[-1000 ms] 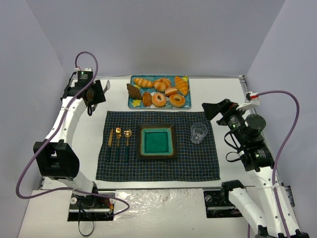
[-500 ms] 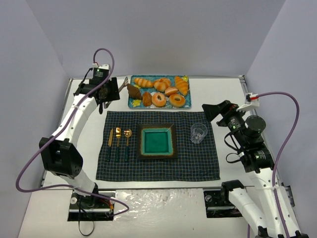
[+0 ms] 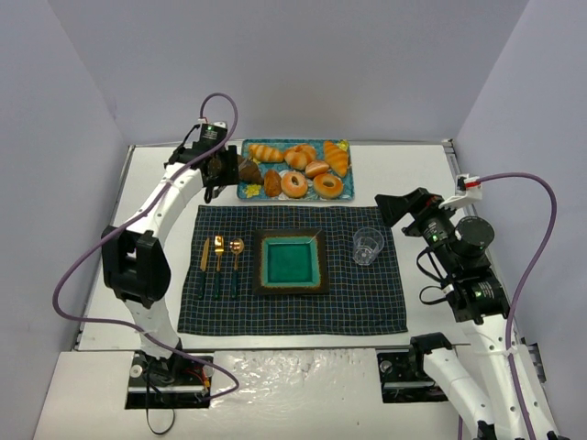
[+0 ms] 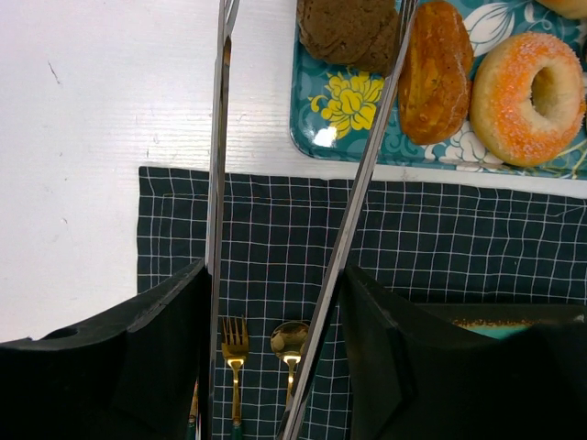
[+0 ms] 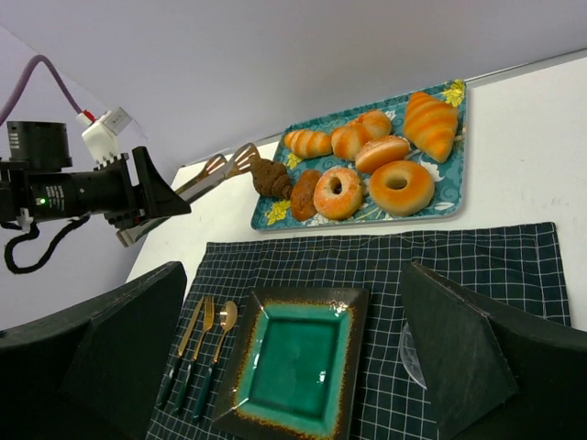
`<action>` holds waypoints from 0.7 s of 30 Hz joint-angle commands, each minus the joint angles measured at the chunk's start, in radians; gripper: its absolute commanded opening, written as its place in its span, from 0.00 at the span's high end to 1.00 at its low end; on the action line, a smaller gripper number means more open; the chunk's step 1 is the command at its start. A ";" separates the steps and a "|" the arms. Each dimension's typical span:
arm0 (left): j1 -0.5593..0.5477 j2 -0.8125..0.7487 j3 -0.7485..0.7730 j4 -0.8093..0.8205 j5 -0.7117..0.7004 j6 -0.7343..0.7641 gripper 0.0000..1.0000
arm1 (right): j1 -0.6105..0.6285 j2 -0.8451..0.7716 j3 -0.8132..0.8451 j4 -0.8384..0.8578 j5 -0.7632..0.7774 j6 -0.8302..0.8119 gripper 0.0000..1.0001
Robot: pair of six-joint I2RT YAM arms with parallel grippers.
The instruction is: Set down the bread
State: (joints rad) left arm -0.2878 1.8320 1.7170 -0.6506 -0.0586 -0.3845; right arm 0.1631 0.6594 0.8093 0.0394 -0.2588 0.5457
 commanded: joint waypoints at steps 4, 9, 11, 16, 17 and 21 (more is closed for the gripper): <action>-0.002 0.030 0.107 0.037 -0.030 -0.023 0.50 | -0.002 -0.006 0.021 0.047 0.019 -0.022 0.00; -0.004 0.071 0.125 0.035 -0.030 -0.029 0.50 | -0.003 -0.002 0.030 0.041 0.020 -0.026 0.00; -0.004 0.082 0.129 0.037 -0.030 -0.030 0.50 | -0.002 -0.001 0.034 0.038 0.020 -0.028 0.00; -0.004 0.104 0.140 0.037 -0.024 -0.035 0.50 | -0.001 0.000 0.041 0.031 0.022 -0.031 0.00; -0.004 0.108 0.143 0.039 -0.020 -0.036 0.50 | -0.001 0.000 0.043 0.030 0.022 -0.031 0.00; -0.005 0.124 0.156 0.040 -0.006 -0.037 0.50 | -0.001 -0.003 0.049 0.025 0.023 -0.033 0.00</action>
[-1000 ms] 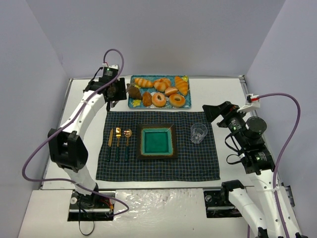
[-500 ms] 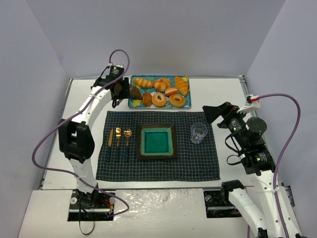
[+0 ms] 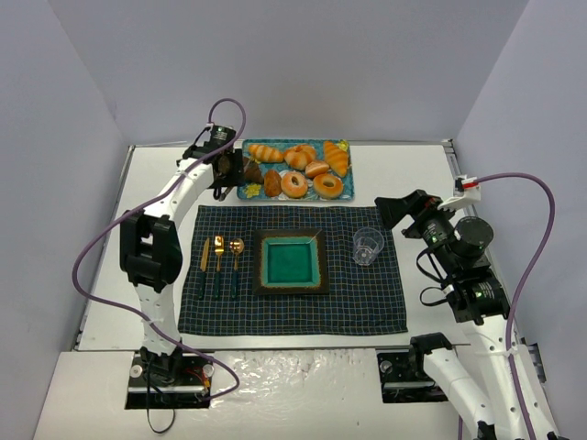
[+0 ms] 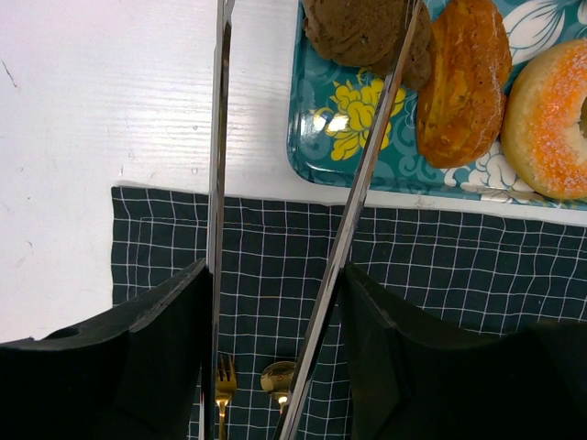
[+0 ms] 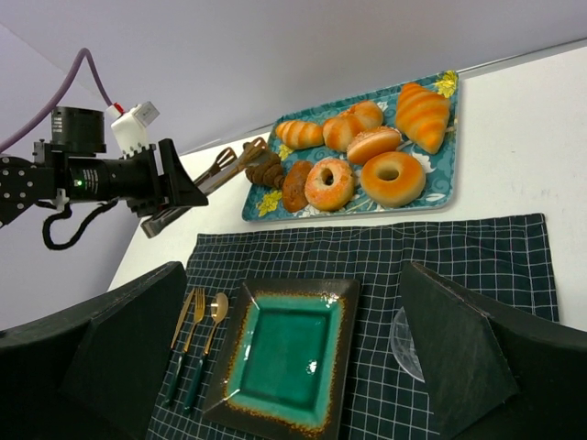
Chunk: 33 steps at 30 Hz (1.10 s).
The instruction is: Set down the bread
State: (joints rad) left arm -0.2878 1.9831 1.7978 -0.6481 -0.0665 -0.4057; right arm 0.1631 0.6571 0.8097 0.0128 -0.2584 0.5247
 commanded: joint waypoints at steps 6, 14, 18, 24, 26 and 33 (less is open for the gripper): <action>-0.016 -0.022 0.094 0.031 0.005 -0.015 0.50 | -0.002 -0.011 0.045 0.046 0.030 -0.015 0.00; -0.025 -0.037 0.087 0.032 0.005 -0.013 0.50 | -0.001 -0.026 0.034 0.041 0.033 -0.011 0.00; -0.025 -0.031 0.093 0.025 0.003 -0.013 0.50 | -0.001 -0.032 0.032 0.037 0.036 -0.011 0.00; -0.029 -0.015 0.100 0.014 -0.008 -0.018 0.50 | -0.002 -0.037 0.032 0.033 0.038 -0.010 0.00; -0.030 -0.011 0.100 0.014 -0.008 -0.018 0.50 | -0.001 -0.039 0.030 0.031 0.039 -0.011 0.00; -0.034 0.006 0.104 0.011 -0.004 -0.020 0.50 | -0.001 -0.042 0.026 0.026 0.043 -0.012 0.00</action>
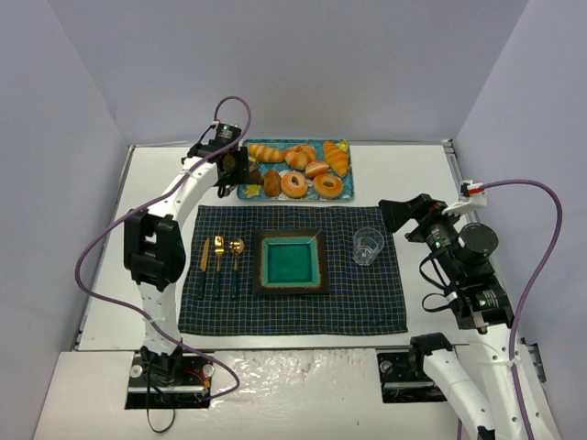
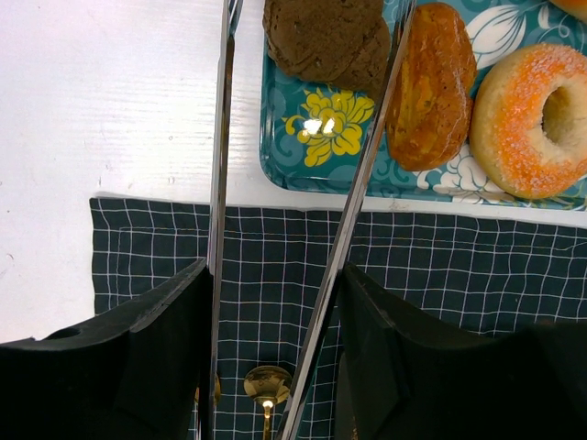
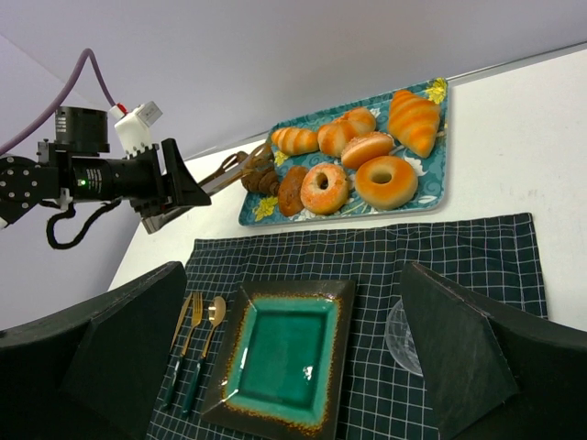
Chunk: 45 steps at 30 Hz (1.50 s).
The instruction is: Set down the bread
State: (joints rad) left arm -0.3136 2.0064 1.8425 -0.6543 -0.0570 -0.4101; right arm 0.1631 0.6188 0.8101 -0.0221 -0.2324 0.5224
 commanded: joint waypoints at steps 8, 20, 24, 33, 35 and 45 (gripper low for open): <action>-0.016 -0.025 0.052 0.021 -0.017 -0.013 0.59 | -0.002 -0.002 0.021 0.062 0.019 -0.009 0.00; -0.018 -0.096 0.032 0.017 -0.037 0.002 0.72 | -0.001 -0.006 0.016 0.061 0.020 -0.007 0.00; -0.020 -0.132 0.035 0.015 -0.030 0.005 0.74 | -0.001 -0.005 0.013 0.061 0.021 -0.008 0.00; -0.033 -0.231 0.035 -0.019 -0.017 0.013 0.76 | -0.001 0.004 0.017 0.062 0.024 -0.012 0.00; -0.041 -0.278 0.014 -0.022 -0.003 0.013 0.76 | -0.002 0.007 0.020 0.061 0.025 -0.014 0.00; -0.180 -0.501 -0.195 -0.040 0.023 0.027 0.76 | -0.002 0.033 0.035 0.065 0.025 -0.021 0.00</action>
State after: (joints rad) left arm -0.4226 1.6415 1.7241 -0.7264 -0.0453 -0.3950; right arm 0.1631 0.6334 0.8101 -0.0273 -0.2241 0.5186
